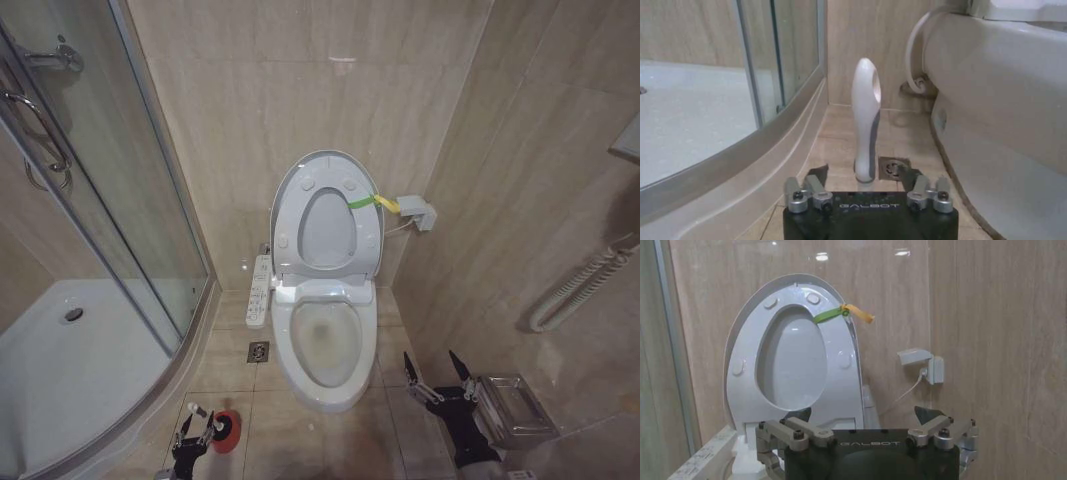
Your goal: Open the toilet lid, clean the toilet bowl with a toilet brush, close the toilet lid, and flush.
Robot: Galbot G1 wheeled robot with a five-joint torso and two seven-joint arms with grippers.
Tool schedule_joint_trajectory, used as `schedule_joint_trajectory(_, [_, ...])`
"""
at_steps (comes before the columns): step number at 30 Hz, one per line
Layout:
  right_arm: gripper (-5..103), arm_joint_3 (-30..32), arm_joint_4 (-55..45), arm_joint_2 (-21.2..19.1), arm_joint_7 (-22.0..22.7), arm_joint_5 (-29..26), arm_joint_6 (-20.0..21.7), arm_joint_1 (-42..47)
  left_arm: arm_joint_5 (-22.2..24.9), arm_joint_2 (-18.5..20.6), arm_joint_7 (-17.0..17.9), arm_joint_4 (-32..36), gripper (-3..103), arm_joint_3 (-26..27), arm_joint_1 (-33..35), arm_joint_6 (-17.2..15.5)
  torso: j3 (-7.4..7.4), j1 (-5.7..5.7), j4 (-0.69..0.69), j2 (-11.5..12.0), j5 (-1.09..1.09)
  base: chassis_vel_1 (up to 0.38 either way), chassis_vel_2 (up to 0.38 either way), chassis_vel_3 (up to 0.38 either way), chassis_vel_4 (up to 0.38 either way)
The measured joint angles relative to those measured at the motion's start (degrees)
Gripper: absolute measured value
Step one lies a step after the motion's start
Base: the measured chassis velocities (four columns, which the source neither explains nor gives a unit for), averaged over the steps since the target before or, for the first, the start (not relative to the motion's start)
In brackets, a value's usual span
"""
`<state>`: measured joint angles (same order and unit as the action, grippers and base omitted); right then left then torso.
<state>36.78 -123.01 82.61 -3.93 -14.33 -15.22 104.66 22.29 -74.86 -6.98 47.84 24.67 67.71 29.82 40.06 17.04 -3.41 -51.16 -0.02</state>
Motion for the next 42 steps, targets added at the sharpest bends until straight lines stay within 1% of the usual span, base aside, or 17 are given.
schedule_joint_trajectory(7, [100, 0.00, 0.00, 0.00, 0.01, 0.00, 0.00, 0.00, -0.61, -0.16, 1.72, 3.91, 72, -0.52, 2.77, -0.80, 0.00, 0.00, 0.00, 0.00, 0.02, 0.000, 0.000, 0.000, 0.000])
schedule_joint_trajectory(8, [100, 0.00, 0.00, 0.00, 0.00, 0.00, 0.00, 0.00, -0.77, -0.22, 2.14, 5.28, 97, -0.69, 3.70, -1.14, -0.01, -0.01, 0.00, 0.00, 0.01, 0.000, 0.000, 0.000, 0.000])
schedule_joint_trajectory(13, [100, 0.00, 0.00, 0.00, 0.01, 0.00, 0.00, 0.00, -2.77, -0.88, 5.11, 14.25, 97, -1.34, 9.32, -3.57, -0.01, -0.01, 0.00, -0.01, 0.02, 0.000, 0.000, 0.000, 0.000])
schedule_joint_trajectory(14, [100, 0.01, 0.00, 0.00, 0.02, -0.01, 0.00, 0.00, -3.66, -1.22, 5.92, 16.37, 100, -1.33, 10.69, -4.03, -0.01, -0.01, 0.00, -0.01, 0.02, 0.000, 0.000, 0.000, 0.000])
schedule_joint_trajectory(15, [100, 0.01, 0.00, 0.00, 0.02, -0.01, 0.00, 0.00, -3.66, -1.22, 5.92, 16.37, 100, -1.33, 10.69, -4.03, -0.01, -0.01, 0.00, -0.01, 0.02, 0.000, 0.000, 0.000, 0.000])
schedule_joint_trajectory(17, [100, 0.00, 0.00, 0.00, 0.00, 0.00, 0.00, 0.00, -6.05, -1.73, 7.96, 19.09, 100, -1.34, 12.50, -5.40, -0.01, -0.01, 0.00, -0.01, 0.02, 0.000, 0.000, 0.000, 0.000])
schedule_joint_trajectory(18, [100, 0.00, 0.00, 0.00, -0.01, 0.00, 0.00, 0.00, -8.77, -2.24, 9.85, 20.98, 100, -1.30, 14.00, -6.72, -0.01, -0.01, -0.01, -0.01, 0.02, 0.000, 0.000, 0.000, 0.000])
schedule_joint_trajectory(19, [100, 0.00, 0.00, 0.00, -0.01, 0.00, 0.00, 0.00, -8.77, -2.24, 9.85, 20.98, 100, -1.30, 14.00, -6.72, -0.01, -0.01, -0.01, -0.01, 0.02, 0.000, 0.000, 0.000, 0.000])
schedule_joint_trajectory(22, [100, 0.00, 0.00, 0.00, 0.00, 0.00, 0.00, 0.00, -10.78, -3.43, 12.10, 23.31, 100, -1.47, 16.58, -8.98, -0.01, -0.01, 0.00, -0.01, 0.03, 0.000, 0.000, 0.000, 0.000])
schedule_joint_trajectory(25, [100, 0.00, 0.00, 0.00, 0.00, 0.00, 0.00, 0.00, -11.61, -4.28, 12.69, 24.09, 100, -1.47, 17.74, -9.42, -0.01, -0.01, 0.00, -0.01, 0.02, 0.000, 0.000, 0.000, 0.000])
schedule_joint_trajectory(28, [100, 0.00, 0.00, 0.00, -0.01, 0.00, 0.00, 0.00, -13.02, -5.74, 14.06, 27.65, 100, -1.53, 20.25, -10.23, -0.01, -0.01, 0.00, -0.01, 0.02, 0.000, 0.000, 0.000, 0.000])
schedule_joint_trajectory(29, [100, 0.00, 0.00, 0.00, -0.01, 0.00, 0.00, 0.00, -13.02, -5.74, 14.06, 27.65, 100, -1.53, 20.25, -10.23, -0.01, -0.01, 0.00, -0.01, 0.02, 0.000, 0.000, 0.000, 0.000])
schedule_joint_trajectory(33, [100, 0.00, 0.00, 0.00, 0.01, 0.00, 0.00, 0.00, -17.34, -6.27, 15.67, 35.28, 100, -1.14, 23.55, -10.39, -0.01, -0.01, 0.00, -0.01, 0.03, 0.000, 0.000, 0.000, 0.000])
schedule_joint_trajectory(34, [100, 0.00, 0.00, 0.00, 0.01, 0.00, 0.00, 0.00, -17.34, -6.27, 15.67, 35.28, 100, -1.14, 23.55, -10.39, -0.01, -0.01, 0.00, -0.01, 0.03, 0.000, 0.000, 0.000, 0.000])
schedule_joint_trajectory(38, [100, 0.00, 0.00, 0.00, 0.00, 0.00, 0.00, 0.00, -23.73, -6.28, 15.07, 39.82, 100, -0.21, 25.19, -7.69, -0.01, -0.01, 0.00, -0.01, 0.03, 0.000, 0.000, 0.000, 0.000])
schedule_joint_trajectory(39, [100, 0.00, 0.00, 0.00, 0.00, 0.00, 0.00, 0.00, -23.73, -6.28, 15.07, 39.82, 100, -0.21, 25.19, -7.69, -0.01, -0.01, 0.00, -0.01, 0.03, 0.000, 0.000, 0.000, 0.000])
schedule_joint_trajectory(42, [100, 0.00, 0.00, 0.00, 0.00, 0.00, 0.00, 0.00, -25.36, -6.36, 16.07, 43.93, 100, 0.29, 26.79, -7.44, -0.01, -0.01, 0.00, -0.01, 0.02, 0.000, 0.000, 0.000, 0.000])
